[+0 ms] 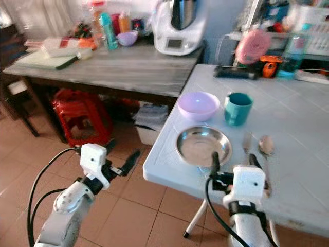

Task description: Setting the table

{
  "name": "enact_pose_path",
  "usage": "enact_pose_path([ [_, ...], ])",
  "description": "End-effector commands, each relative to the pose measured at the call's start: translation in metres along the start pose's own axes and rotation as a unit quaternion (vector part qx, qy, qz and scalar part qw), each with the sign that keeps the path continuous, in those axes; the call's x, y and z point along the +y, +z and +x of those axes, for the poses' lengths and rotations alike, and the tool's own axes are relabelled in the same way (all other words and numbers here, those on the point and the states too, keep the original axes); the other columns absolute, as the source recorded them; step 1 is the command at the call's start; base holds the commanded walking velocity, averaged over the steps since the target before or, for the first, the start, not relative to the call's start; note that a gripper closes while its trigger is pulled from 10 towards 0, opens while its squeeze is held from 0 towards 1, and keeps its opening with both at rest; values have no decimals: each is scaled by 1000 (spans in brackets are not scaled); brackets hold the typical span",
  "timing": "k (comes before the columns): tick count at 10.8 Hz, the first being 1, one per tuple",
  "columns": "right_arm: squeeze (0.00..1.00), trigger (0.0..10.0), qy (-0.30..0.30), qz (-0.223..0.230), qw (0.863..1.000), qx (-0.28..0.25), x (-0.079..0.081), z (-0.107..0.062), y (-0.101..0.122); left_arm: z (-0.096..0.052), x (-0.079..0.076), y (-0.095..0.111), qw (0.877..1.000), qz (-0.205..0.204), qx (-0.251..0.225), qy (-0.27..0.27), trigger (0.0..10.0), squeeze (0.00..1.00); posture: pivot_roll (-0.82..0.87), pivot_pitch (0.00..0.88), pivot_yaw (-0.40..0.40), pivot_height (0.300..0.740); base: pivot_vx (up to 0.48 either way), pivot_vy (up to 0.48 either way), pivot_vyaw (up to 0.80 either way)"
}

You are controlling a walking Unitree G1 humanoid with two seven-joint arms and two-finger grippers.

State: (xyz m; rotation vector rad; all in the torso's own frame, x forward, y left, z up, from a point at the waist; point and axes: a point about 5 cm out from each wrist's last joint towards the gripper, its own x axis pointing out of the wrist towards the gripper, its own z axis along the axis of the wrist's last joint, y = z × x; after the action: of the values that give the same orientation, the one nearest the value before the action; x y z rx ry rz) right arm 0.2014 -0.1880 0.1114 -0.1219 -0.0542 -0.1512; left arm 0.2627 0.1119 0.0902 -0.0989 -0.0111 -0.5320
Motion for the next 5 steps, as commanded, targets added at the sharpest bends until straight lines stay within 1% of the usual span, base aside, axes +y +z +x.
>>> enact_pose_path([
  [1,0,10000,1,4,1000,-5,1,2,3,0,-1,1,1000,-1,-1,-6,10000,0,8,0,66,740,0,0,0],
  [2,0,10000,2,4,1000,-5,1,2,2,-1,0,-1,1000,1,3,-8,10000,0,7,0,65,740,0,0,0],
  [3,0,10000,2,4,1000,-5,1,2,2,-3,1,-5,1000,-5,14,-20,10000,0,7,0,63,740,0,0,0],
  [4,0,10000,0,3,1000,-6,0,3,3,-6,-4,-10,998,-2,29,-64,10000,0,5,0,62,740,0,0,0],
  [5,0,10000,-5,4,1000,-5,-2,5,3,-8,-6,-12,995,5,36,-94,10000,0,1,0,61,740,0,0,0],
])
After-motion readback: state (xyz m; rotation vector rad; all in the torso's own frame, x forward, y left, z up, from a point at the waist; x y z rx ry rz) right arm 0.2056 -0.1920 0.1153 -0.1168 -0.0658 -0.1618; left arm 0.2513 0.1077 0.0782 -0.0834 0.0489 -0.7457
